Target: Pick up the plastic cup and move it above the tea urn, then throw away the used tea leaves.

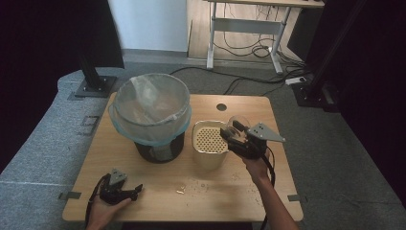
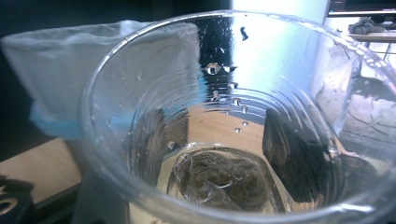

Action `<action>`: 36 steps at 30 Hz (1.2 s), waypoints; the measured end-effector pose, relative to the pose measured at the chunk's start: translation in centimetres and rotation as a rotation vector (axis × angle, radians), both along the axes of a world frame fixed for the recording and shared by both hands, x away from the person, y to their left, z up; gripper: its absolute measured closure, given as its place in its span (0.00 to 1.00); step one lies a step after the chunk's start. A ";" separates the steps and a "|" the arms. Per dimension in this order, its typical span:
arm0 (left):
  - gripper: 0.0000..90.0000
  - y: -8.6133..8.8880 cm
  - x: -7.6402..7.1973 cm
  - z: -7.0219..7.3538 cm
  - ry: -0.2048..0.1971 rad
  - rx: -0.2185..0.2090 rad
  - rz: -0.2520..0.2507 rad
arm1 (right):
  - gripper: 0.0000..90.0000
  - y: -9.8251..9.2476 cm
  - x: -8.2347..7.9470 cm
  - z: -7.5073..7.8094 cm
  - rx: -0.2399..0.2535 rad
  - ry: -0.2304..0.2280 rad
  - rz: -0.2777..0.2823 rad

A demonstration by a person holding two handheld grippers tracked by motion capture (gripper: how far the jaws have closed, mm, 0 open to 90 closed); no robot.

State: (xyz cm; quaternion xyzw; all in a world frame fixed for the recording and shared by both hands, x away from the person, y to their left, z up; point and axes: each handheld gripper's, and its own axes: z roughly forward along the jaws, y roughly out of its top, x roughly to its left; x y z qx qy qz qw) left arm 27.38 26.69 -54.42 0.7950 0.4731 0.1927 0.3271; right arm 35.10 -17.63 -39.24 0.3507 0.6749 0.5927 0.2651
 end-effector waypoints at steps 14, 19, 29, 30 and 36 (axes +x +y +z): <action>0.17 -0.1 0.1 -0.2 0.012 0.009 -0.006 | 0.44 0.8 3.9 0.4 -0.050 0.043 -0.043; 0.17 -0.1 0.1 -0.2 0.017 0.008 -0.009 | 0.44 0.8 4.7 0.3 -0.061 0.056 -0.049; 0.17 -0.1 0.2 -0.2 0.018 0.008 -0.008 | 0.43 0.6 4.9 0.9 -0.121 0.011 -0.062; 0.17 -0.1 0.2 -0.2 0.018 0.009 -0.009 | 0.43 0.7 5.0 1.1 -0.148 -0.003 -0.065; 0.17 -0.1 0.2 -0.2 0.018 0.010 -0.012 | 0.43 1.2 5.3 1.5 -0.257 -0.021 -0.086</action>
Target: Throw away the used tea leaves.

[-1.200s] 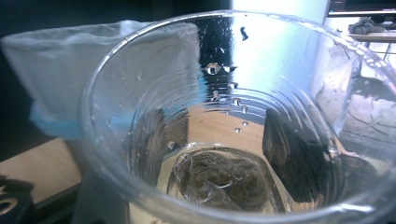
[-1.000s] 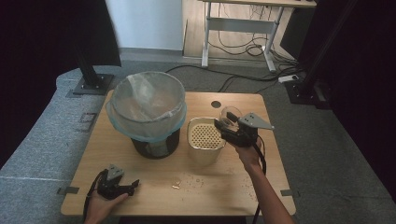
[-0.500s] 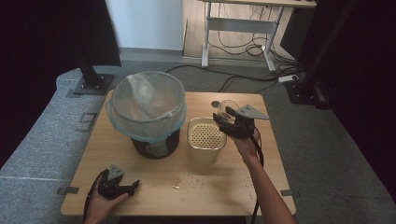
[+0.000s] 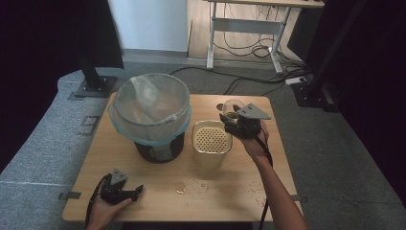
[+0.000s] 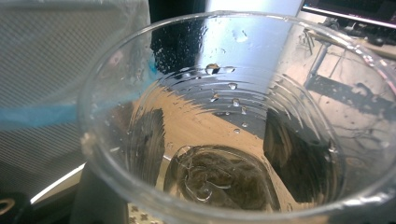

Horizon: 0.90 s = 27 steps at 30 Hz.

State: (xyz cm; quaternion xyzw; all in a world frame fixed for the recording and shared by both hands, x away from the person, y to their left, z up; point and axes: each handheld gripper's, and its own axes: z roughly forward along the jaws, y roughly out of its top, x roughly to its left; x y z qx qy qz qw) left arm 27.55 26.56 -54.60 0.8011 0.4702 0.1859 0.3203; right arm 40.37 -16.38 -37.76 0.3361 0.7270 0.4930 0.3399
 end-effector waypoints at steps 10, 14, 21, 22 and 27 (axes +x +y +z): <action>0.17 0.1 0.0 0.0 0.002 -0.001 -0.005 | 0.44 2.0 0.3 1.0 -0.340 -0.124 0.001; 0.17 0.1 0.0 0.0 0.002 -0.001 -0.004 | 0.44 2.4 0.6 1.3 -0.412 -0.143 -0.002; 0.17 0.2 0.0 0.0 0.004 -0.002 -0.005 | 0.44 3.0 0.8 1.0 -0.571 -0.177 -0.001; 0.17 0.2 0.0 0.0 0.004 -0.002 -0.006 | 0.44 3.1 0.8 0.9 -0.611 -0.189 0.000; 0.17 0.4 0.1 0.0 0.005 -0.003 -0.001 | 0.44 4.0 0.8 -0.4 -0.875 -0.280 0.011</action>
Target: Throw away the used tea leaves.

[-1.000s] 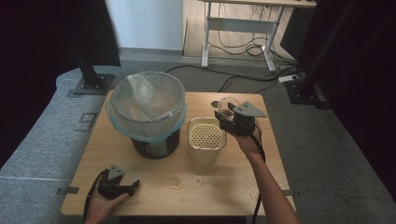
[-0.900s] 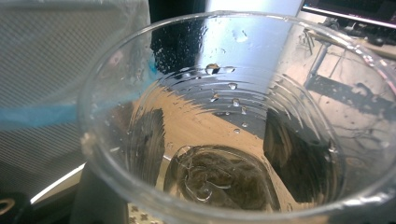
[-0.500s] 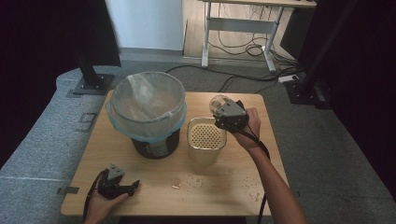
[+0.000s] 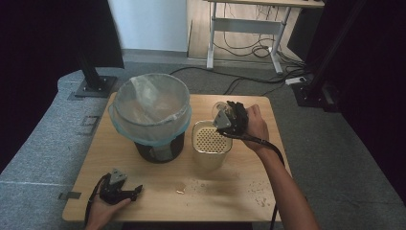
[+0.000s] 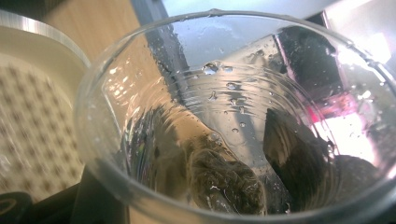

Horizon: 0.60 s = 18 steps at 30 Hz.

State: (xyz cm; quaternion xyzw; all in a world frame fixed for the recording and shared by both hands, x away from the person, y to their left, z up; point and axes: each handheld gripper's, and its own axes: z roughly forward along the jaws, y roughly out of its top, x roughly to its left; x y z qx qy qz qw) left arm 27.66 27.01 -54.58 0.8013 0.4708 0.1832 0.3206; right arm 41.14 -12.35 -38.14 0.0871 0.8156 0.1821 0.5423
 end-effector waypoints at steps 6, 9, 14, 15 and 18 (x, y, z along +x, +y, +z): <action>0.17 0.0 0.0 0.0 0.001 -0.001 0.002 | 0.44 1.0 -0.1 -1.3 -0.228 -0.052 0.024; 0.16 0.1 0.1 0.0 0.000 0.001 0.002 | 0.44 1.5 -0.3 -2.4 -0.418 -0.124 0.032; 0.16 0.1 0.1 0.0 0.001 -0.001 0.005 | 0.45 2.1 -0.5 -3.5 -0.668 -0.211 0.055; 0.16 0.1 0.1 0.0 0.001 0.000 0.005 | 0.45 2.2 -0.5 -3.5 -0.683 -0.219 0.056; 0.16 0.1 0.1 0.0 0.001 0.000 0.005 | 0.45 2.5 -0.3 -3.2 -0.724 -0.242 0.056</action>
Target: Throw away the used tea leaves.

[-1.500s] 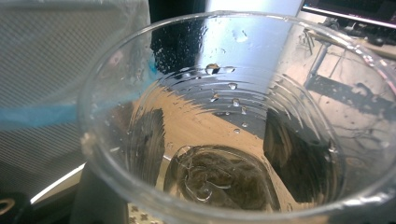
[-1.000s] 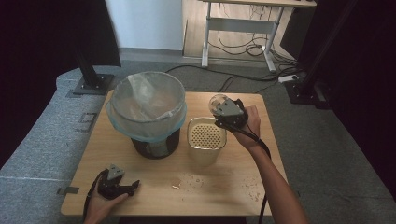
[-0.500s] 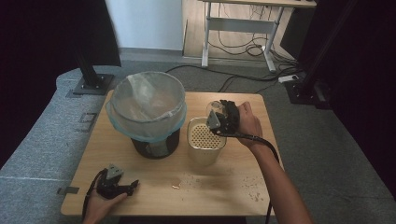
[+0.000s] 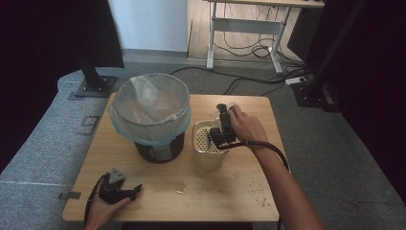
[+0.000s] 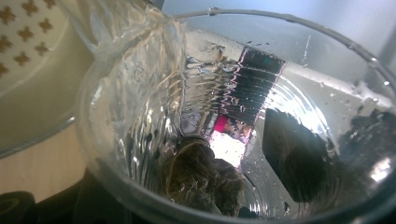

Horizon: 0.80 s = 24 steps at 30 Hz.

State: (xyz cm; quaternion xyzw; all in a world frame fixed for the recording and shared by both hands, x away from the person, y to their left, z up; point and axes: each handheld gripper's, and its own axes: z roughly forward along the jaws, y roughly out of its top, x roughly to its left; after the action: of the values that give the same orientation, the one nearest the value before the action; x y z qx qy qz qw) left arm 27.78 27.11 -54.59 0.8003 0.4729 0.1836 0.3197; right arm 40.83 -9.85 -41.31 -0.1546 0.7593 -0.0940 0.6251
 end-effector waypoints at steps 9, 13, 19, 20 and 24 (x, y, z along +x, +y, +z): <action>0.16 0.0 0.0 0.0 0.002 0.001 -0.002 | 0.46 1.7 -0.8 -1.2 -0.372 -0.145 0.089; 0.16 0.0 0.0 0.0 0.002 0.000 0.000 | 0.45 1.7 -0.9 -1.6 -0.475 -0.173 0.097; 0.16 0.0 0.0 0.0 0.004 0.001 0.001 | 0.45 2.0 -1.1 -1.3 -0.496 -0.205 0.100; 0.16 0.0 0.0 0.0 0.004 0.001 0.001 | 0.45 2.1 -1.2 -1.3 -0.477 -0.195 0.099; 0.16 0.1 0.0 0.1 0.006 -0.001 -0.003 | 0.45 2.2 -1.0 -0.7 -0.259 -0.117 0.058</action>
State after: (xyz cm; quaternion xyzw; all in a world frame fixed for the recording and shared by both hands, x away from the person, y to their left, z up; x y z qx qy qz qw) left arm 27.77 27.25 -54.53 0.8014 0.4727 0.1804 0.3190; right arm 39.84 -7.68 -42.00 -0.2500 0.6982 -0.1818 0.6458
